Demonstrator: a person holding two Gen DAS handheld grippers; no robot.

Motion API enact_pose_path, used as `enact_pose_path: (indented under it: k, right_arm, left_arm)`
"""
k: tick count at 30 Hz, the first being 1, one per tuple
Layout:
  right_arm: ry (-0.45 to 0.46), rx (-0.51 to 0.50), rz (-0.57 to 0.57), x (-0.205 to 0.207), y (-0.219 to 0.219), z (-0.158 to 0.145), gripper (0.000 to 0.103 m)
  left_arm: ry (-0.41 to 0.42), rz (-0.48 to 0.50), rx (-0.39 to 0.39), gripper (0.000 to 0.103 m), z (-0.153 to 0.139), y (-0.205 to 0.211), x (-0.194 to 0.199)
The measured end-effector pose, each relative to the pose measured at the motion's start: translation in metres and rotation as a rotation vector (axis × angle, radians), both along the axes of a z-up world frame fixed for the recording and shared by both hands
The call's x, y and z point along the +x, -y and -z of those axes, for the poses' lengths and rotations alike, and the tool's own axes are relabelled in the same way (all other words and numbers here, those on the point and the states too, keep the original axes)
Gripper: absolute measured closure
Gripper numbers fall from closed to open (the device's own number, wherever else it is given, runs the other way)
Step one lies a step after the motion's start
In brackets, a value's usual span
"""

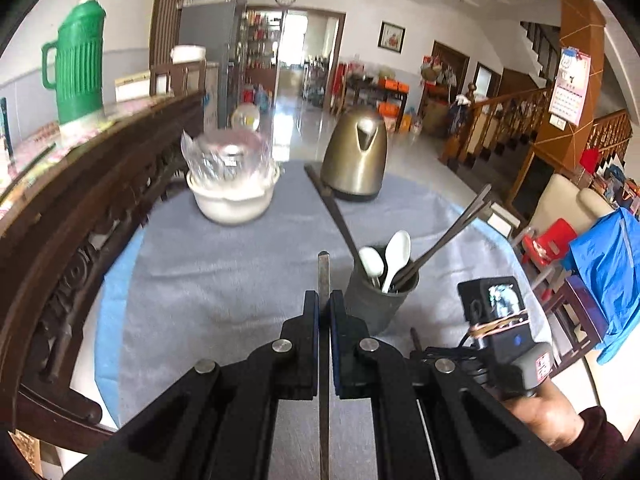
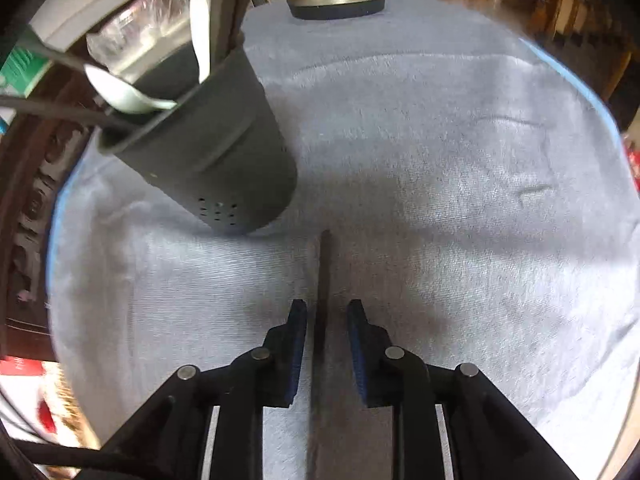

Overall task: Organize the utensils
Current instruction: 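Lift both held dark chopsticks up over the grey cup, then lower the chopsticks into the grey cup and open both tools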

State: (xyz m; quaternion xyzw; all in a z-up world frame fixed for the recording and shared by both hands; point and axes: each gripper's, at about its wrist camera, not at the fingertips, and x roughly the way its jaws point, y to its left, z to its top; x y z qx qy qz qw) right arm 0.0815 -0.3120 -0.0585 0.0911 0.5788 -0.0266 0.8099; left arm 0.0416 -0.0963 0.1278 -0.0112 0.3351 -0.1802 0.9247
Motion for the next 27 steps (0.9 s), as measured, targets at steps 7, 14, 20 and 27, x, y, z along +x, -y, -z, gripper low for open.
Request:
enact_pose_path:
  k: [7,14,20,27]
  right_arm:
    - [0.055,0.019,0.000,-0.012,0.013,-0.016,0.097]
    - [0.262,0.102,-0.066,-0.054,0.020,-0.080,0.097]
    - [0.483,0.159,-0.076,-0.074,0.022,-0.138,0.097]
    - [0.754,0.148,-0.036,-0.095,0.020,-0.195,0.097]
  left_arm:
    - [0.068,-0.031,-0.034,0.098,-0.013,-0.005,-0.007]
    - [0.114,-0.095,-0.133,0.098,-0.026,-0.018,-0.003]
    - [0.187,-0.130,-0.215,0.098,-0.041,-0.019,-0.001]
    - [0.297,-0.159,-0.286,0.098,-0.065,-0.011,0.008]
